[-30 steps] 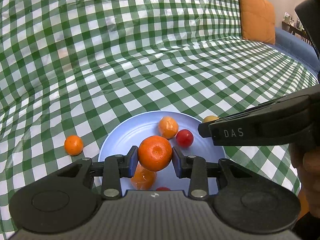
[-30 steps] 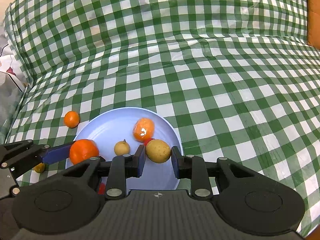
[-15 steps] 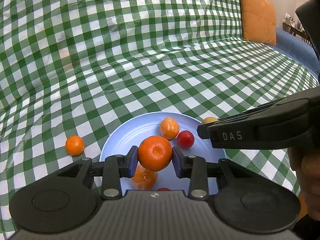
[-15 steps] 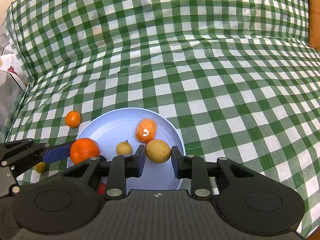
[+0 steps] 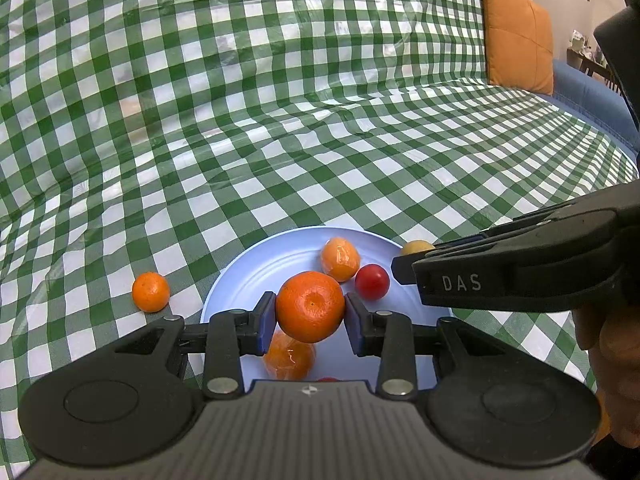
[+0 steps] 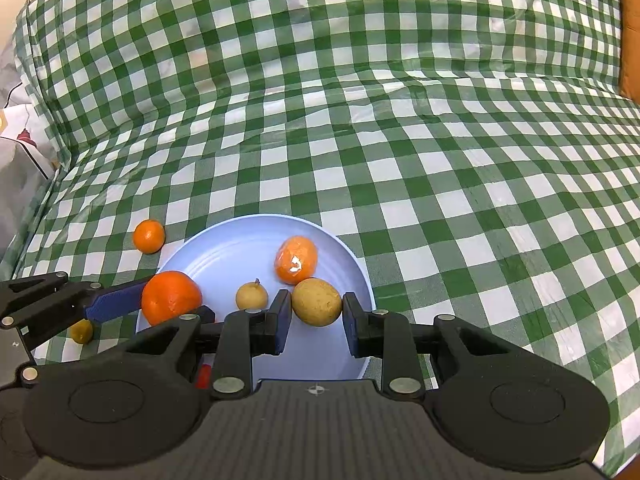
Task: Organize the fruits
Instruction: 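Open the left tool to drop the mandarin while the right tool releases the yellow fruit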
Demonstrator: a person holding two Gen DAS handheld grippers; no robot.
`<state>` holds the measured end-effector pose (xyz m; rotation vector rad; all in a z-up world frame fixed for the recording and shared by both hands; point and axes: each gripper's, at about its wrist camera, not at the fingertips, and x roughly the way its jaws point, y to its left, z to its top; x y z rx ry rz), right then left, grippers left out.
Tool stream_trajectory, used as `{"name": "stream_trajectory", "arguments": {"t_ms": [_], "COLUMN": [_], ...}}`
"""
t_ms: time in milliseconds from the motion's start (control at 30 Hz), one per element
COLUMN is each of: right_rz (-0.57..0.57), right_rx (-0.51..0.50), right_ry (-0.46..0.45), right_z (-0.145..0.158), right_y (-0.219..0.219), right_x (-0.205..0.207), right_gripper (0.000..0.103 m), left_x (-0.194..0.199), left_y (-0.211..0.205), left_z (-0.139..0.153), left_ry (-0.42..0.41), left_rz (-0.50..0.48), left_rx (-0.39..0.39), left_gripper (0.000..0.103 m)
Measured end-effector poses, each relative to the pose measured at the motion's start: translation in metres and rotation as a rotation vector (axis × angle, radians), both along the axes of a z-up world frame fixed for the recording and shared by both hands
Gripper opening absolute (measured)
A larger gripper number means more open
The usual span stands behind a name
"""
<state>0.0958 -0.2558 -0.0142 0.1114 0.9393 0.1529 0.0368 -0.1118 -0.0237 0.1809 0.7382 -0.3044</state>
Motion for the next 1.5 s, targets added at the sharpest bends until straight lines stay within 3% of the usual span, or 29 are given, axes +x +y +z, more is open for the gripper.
{"name": "stream_trajectory", "arguments": {"t_ms": [367, 733, 1500], "right_rz": [0.008, -0.005, -0.010], "right_rx": [0.005, 0.000, 0.007], "right_ry": [-0.001, -0.012, -0.062], "right_z": [0.001, 0.001, 0.009], "right_y": [-0.001, 0.000, 0.022], "right_x": [0.001, 0.000, -0.007], "right_gripper": [0.030, 0.047, 0.048], "left_x": [0.002, 0.001, -0.008], "left_y": [0.002, 0.004, 0.051], "left_z": [0.004, 0.007, 0.015], "left_ry": [-0.012, -0.021, -0.036], "left_rz": [0.013, 0.023, 0.110], "left_rx": [-0.007, -0.007, -0.003], "left_gripper": [0.042, 0.042, 0.042]}}
